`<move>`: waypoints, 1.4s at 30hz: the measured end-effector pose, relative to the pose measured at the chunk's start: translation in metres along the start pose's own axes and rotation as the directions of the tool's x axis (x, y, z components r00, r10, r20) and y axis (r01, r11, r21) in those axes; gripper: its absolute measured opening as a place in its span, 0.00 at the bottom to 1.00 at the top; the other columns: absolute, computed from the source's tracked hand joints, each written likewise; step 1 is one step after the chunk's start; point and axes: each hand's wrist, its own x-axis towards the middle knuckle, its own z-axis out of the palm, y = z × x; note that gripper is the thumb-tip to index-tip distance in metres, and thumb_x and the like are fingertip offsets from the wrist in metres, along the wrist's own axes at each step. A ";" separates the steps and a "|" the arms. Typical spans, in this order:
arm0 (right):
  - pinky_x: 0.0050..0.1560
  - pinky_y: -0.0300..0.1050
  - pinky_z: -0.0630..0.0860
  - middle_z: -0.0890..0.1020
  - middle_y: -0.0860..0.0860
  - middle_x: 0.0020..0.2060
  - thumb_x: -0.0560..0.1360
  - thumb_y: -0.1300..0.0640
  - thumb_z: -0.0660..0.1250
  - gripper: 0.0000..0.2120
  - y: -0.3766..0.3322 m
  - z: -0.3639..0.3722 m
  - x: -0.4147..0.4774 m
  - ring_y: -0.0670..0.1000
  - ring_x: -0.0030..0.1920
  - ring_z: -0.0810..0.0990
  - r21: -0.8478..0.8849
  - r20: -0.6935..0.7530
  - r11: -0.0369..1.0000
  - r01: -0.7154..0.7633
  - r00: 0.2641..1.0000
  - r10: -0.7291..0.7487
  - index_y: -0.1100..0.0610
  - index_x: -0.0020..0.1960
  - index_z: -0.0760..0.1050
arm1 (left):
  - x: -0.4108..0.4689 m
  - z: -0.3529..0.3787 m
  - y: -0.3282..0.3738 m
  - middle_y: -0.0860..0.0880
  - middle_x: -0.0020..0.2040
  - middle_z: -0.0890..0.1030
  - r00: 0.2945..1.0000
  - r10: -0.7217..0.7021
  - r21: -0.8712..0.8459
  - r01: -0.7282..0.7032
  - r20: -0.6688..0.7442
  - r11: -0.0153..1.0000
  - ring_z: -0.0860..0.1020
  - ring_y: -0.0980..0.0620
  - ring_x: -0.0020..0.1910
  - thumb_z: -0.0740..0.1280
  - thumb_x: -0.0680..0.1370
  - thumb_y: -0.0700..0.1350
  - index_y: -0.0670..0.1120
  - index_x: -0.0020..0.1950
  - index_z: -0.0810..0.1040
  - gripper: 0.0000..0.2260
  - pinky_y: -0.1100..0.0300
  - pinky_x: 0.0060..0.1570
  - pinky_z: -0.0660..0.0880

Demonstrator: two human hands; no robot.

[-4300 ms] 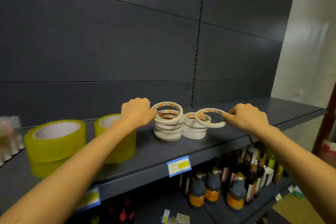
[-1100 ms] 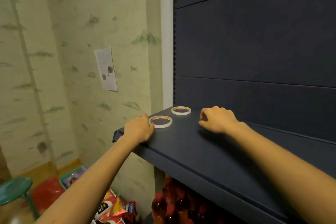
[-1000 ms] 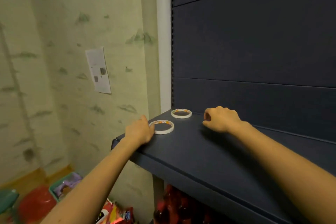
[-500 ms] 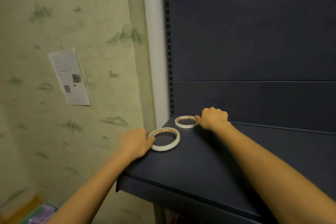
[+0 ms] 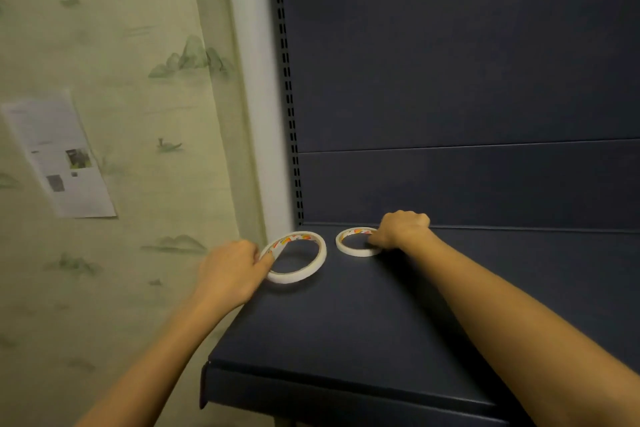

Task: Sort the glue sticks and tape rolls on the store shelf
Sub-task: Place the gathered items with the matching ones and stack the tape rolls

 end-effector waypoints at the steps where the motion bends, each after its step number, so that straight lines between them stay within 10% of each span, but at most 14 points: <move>1: 0.48 0.44 0.65 0.75 0.50 0.42 0.76 0.41 0.59 0.17 0.011 -0.002 -0.003 0.52 0.45 0.74 -0.011 0.020 1.000 0.002 1.000 -0.002 0.54 0.50 0.75 | 0.004 0.001 0.008 0.43 0.38 0.79 1.000 0.025 0.010 -0.025 0.000 1.000 0.77 0.40 0.44 0.58 0.78 0.54 0.46 0.30 0.65 0.19 0.54 0.39 0.70; 6: 0.49 0.45 0.63 0.73 0.49 0.36 0.76 0.41 0.59 0.18 0.083 -0.008 -0.035 0.52 0.45 0.73 -0.020 0.091 0.999 -0.038 0.995 0.040 0.52 0.33 0.70 | 0.018 0.010 0.068 0.44 0.41 0.79 0.987 0.158 0.006 -0.158 0.024 0.987 0.77 0.40 0.46 0.58 0.78 0.53 0.47 0.30 0.65 0.18 0.56 0.38 0.66; 23: 0.32 0.41 0.61 0.70 0.48 0.31 0.75 0.43 0.61 0.19 0.417 -0.037 -0.270 0.51 0.34 0.70 -0.067 -0.133 0.856 -0.513 0.854 0.502 0.53 0.31 0.66 | -0.061 0.035 0.405 0.50 0.36 0.73 0.774 0.631 -0.091 -0.626 0.052 0.774 0.72 0.48 0.36 0.56 0.79 0.52 0.47 0.39 0.71 0.14 0.58 0.37 0.66; 30: 0.41 0.44 0.65 0.69 0.49 0.32 0.74 0.42 0.62 0.17 0.533 -0.035 -0.371 0.54 0.39 0.71 -0.072 -0.195 0.788 -0.612 0.783 0.590 0.54 0.35 0.68 | -0.150 0.038 0.536 0.52 0.31 0.69 0.706 0.706 -0.194 -0.687 0.055 0.701 0.71 0.49 0.34 0.56 0.79 0.52 0.47 0.35 0.69 0.15 0.58 0.36 0.65; 42: 0.29 0.40 0.60 0.69 0.50 0.28 0.75 0.39 0.61 0.23 0.706 -0.055 -0.505 0.49 0.29 0.67 -0.048 -0.206 0.641 -0.766 0.635 0.744 0.54 0.30 0.65 | -0.244 0.026 0.735 0.50 0.29 0.68 0.613 0.790 -0.282 -0.756 0.011 0.591 0.66 0.51 0.28 0.57 0.79 0.51 0.46 0.30 0.63 0.18 0.60 0.28 0.59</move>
